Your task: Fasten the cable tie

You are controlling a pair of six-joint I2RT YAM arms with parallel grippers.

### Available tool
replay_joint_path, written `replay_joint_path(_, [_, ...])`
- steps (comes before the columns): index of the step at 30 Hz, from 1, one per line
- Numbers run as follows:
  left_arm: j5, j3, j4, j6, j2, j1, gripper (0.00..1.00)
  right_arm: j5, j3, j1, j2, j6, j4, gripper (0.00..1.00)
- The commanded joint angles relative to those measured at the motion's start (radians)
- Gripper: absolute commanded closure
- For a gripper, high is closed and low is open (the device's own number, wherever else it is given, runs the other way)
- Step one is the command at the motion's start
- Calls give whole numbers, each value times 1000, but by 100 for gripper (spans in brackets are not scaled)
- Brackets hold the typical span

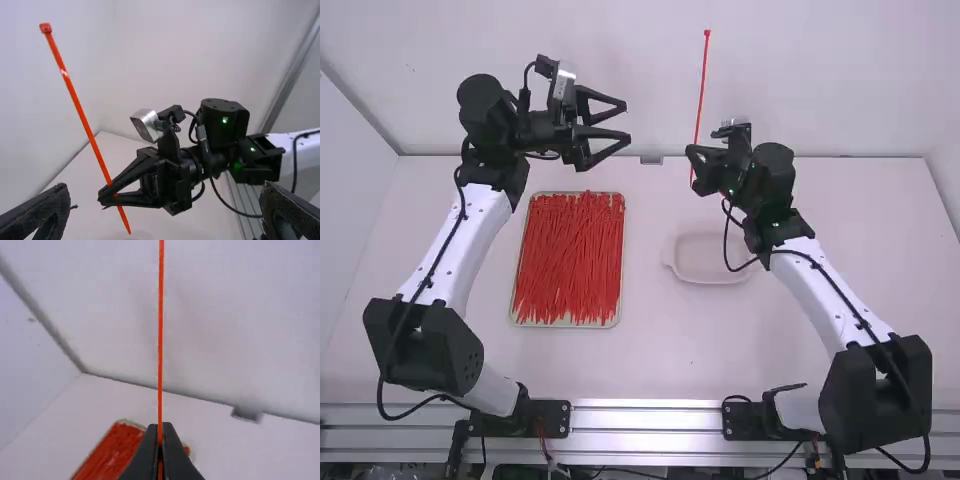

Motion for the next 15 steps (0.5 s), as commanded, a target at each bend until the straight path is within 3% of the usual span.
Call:
replay_joint_path(1, [-22, 23, 8, -34, -6, 27, 1, 242, 42, 43, 3, -29, -26, 100])
replay_joint_path(15, [-22, 23, 8, -43, -6, 49, 1, 902, 52, 291, 3, -150, -126, 100])
